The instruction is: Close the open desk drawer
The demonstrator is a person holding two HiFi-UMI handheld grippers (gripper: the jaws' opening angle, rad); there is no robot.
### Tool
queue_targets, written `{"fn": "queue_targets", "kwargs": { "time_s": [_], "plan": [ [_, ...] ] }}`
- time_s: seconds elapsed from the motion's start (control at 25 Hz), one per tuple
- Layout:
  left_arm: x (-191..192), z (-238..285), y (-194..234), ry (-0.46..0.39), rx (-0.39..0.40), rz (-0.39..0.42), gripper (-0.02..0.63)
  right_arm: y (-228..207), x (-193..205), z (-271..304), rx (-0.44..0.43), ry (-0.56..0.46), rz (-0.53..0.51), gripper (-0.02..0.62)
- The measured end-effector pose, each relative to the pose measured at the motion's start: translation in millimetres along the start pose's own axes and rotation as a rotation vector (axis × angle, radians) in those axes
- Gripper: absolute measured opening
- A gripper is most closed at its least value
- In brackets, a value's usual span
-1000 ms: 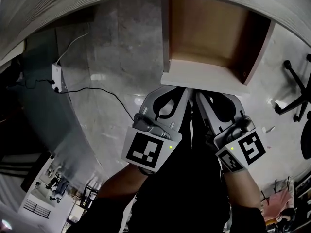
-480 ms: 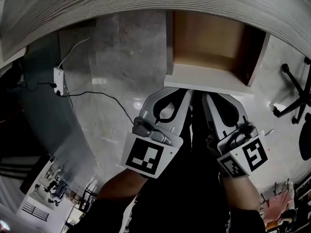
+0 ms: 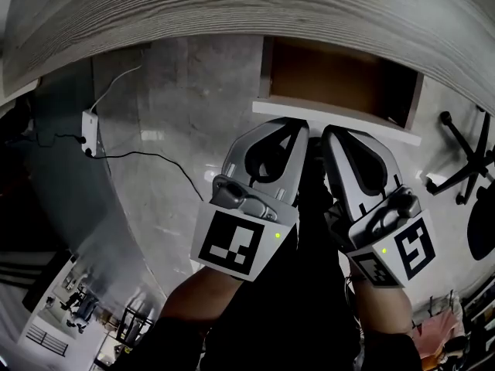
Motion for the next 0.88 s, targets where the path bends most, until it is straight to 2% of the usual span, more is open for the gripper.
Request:
{"fn": "queue_targets", "kwargs": {
  "time_s": [0.12,0.4,0.72,0.88],
  "plan": [
    [0,3,-1,0.004,0.006,0.013,0.008,-4,-6,4,0.008,-0.014,0.011,0.018],
    [7,6,1,0.031,-0.012,-0.016,0.008,-21,-26,19,0.029,-0.063,0.018,0.018],
    [-6,28,8,0.007,-0.009,0.017,0.008,-42,-13,18,0.093,-0.033,-0.024,0.018],
    [-4,30,12,0.005,-0.027,0.005,0.008,-42,-12,23,0.106,-0.038,-0.034,0.018]
  ]
}}
Point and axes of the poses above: the fingertips, and each gripper's own axes: z forward along the fingers, y to its left, x out of its underside, the point moved 6 cm from there along -z, backward along the fingers, and after that the axes turned 6 degrees about x, right-handed, at the moved point
